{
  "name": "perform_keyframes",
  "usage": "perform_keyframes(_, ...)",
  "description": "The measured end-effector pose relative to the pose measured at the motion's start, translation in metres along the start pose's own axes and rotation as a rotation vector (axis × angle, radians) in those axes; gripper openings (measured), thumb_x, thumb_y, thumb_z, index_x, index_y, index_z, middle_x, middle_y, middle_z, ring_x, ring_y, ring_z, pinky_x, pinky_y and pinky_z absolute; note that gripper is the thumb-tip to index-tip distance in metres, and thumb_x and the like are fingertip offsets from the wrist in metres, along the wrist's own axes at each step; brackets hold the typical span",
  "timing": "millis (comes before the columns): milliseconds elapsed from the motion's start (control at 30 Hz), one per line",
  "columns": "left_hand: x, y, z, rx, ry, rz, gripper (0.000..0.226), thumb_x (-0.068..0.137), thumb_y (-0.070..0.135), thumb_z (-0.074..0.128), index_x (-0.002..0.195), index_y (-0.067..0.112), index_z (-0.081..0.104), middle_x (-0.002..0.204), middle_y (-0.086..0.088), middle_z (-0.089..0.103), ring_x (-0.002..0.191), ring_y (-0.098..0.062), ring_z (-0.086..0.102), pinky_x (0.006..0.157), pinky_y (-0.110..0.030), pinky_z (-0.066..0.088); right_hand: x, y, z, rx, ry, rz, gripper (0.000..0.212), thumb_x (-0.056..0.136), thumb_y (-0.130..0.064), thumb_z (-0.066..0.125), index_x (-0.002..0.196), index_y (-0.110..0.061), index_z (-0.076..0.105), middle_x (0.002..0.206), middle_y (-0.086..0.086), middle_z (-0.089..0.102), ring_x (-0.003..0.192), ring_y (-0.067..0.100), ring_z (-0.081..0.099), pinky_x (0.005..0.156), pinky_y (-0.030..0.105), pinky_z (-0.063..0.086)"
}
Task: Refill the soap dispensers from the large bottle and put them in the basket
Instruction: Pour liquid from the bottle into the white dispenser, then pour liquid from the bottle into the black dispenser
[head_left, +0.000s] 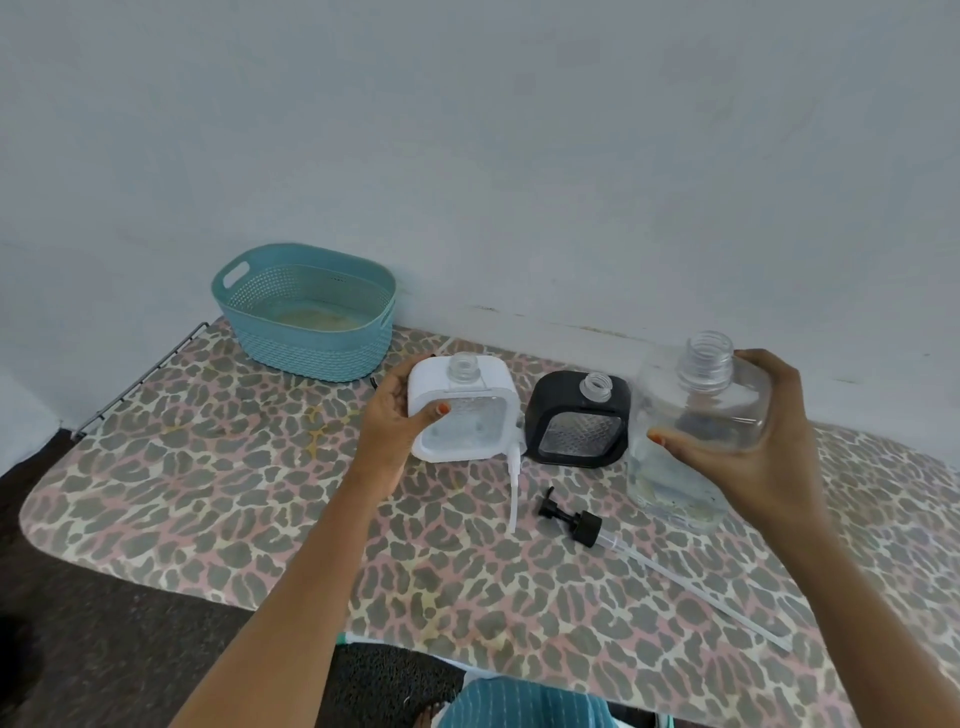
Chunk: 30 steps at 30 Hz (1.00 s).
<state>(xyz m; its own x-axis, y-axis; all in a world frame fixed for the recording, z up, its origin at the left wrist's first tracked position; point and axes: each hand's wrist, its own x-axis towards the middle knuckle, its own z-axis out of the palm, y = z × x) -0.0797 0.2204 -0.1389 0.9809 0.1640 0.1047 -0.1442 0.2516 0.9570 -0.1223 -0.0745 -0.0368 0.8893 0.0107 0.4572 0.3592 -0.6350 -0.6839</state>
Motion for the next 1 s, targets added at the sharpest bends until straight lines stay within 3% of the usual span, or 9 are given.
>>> perform_keyframes(100,0.0,-0.005,-0.008,0.016,0.037,0.007,0.075,0.037,0.052,0.086,0.102,0.027,0.057,0.093,0.019,0.07,0.089,0.001,0.064,0.07,-0.015,0.053,-0.004,0.003,-0.004,0.0,0.001,0.015,0.103,0.043,-0.048,0.087,0.128,-0.015,0.037,0.118,-0.012,0.044,0.101,-0.006,0.042,0.081,0.003,0.031)
perform_keyframes(167,0.0,-0.006,-0.011,0.019,0.077,0.023,0.073,0.038,0.051,0.085,0.101,0.027,0.057,0.092,0.019,0.069,0.088,0.002,0.063,0.069,-0.015,0.052,-0.006,0.005,-0.005,-0.017,0.017,0.02,0.098,0.044,-0.057,0.071,0.127,-0.017,0.037,0.117,-0.013,0.043,0.099,-0.008,0.041,0.082,0.007,0.032)
perform_keyframes(333,0.003,-0.007,-0.013,0.034,0.121,0.061,0.062,0.046,0.034,0.079,0.102,0.028,0.052,0.104,0.008,0.059,0.091,0.002,0.06,0.07,-0.014,0.051,-0.008,0.008,-0.009,-0.018,0.048,0.044,0.1,0.043,-0.059,0.066,0.127,-0.013,0.038,0.115,-0.011,0.042,0.097,-0.009,0.04,0.079,-0.004,0.032)
perform_keyframes(500,0.001,-0.014,-0.013,0.161,0.113,0.043,0.062,0.059,0.015,0.08,0.109,0.026,0.045,0.104,0.011,0.055,0.097,-0.005,0.057,0.07,-0.012,0.051,-0.011,0.011,-0.013,-0.027,0.074,0.049,0.103,0.041,-0.064,0.068,0.126,-0.017,0.037,0.116,-0.01,0.044,0.103,0.002,0.044,0.089,0.025,0.037)
perform_keyframes(667,-0.006,-0.018,-0.013,0.317,0.171,-0.01,0.075,0.068,0.0,0.074,0.13,0.015,0.034,0.12,-0.001,0.048,0.117,-0.02,0.046,0.084,-0.017,0.05,-0.013,0.008,-0.014,-0.031,0.066,0.066,0.1,0.043,-0.06,0.067,0.127,-0.016,0.037,0.116,-0.011,0.045,0.099,-0.004,0.043,0.083,0.015,0.035)
perform_keyframes(767,-0.015,-0.008,-0.002,0.503,0.359,0.169,0.098,0.062,0.019,0.082,0.138,0.008,0.02,0.142,-0.013,0.025,0.131,-0.015,0.024,0.106,-0.023,0.023,-0.014,0.006,-0.016,-0.021,0.073,0.079,0.1,0.041,-0.06,0.066,0.127,-0.017,0.037,0.114,-0.012,0.045,0.098,-0.006,0.042,0.081,0.013,0.034)
perform_keyframes(867,-0.022,0.006,0.03,0.589,0.499,0.488,0.089,0.064,0.04,0.072,0.13,-0.002,0.029,0.131,-0.022,0.034,0.121,-0.012,0.028,0.105,-0.018,0.022,-0.014,0.005,-0.019,-0.025,0.084,0.084,0.101,0.041,-0.061,0.066,0.127,-0.018,0.037,0.114,-0.012,0.045,0.1,0.001,0.044,0.085,0.02,0.035)
perform_keyframes(933,-0.021,0.011,0.059,0.591,0.39,0.623,0.071,0.069,0.036,0.069,0.124,0.006,0.034,0.12,-0.009,0.04,0.111,-0.007,0.034,0.1,-0.013,0.028,-0.014,0.006,-0.021,-0.032,0.085,0.089,0.101,0.041,-0.061,0.066,0.128,-0.018,0.037,0.115,-0.011,0.045,0.102,0.005,0.045,0.086,0.024,0.035)
perform_keyframes(1000,-0.018,0.015,0.088,0.557,0.111,0.616,0.062,0.073,0.028,0.07,0.123,0.013,0.037,0.115,0.004,0.042,0.108,-0.002,0.037,0.099,-0.012,0.032,-0.014,0.009,-0.025,-0.026,0.088,0.092,0.101,0.041,-0.061,0.067,0.128,-0.019,0.037,0.115,-0.01,0.046,0.103,0.008,0.046,0.086,0.025,0.036)
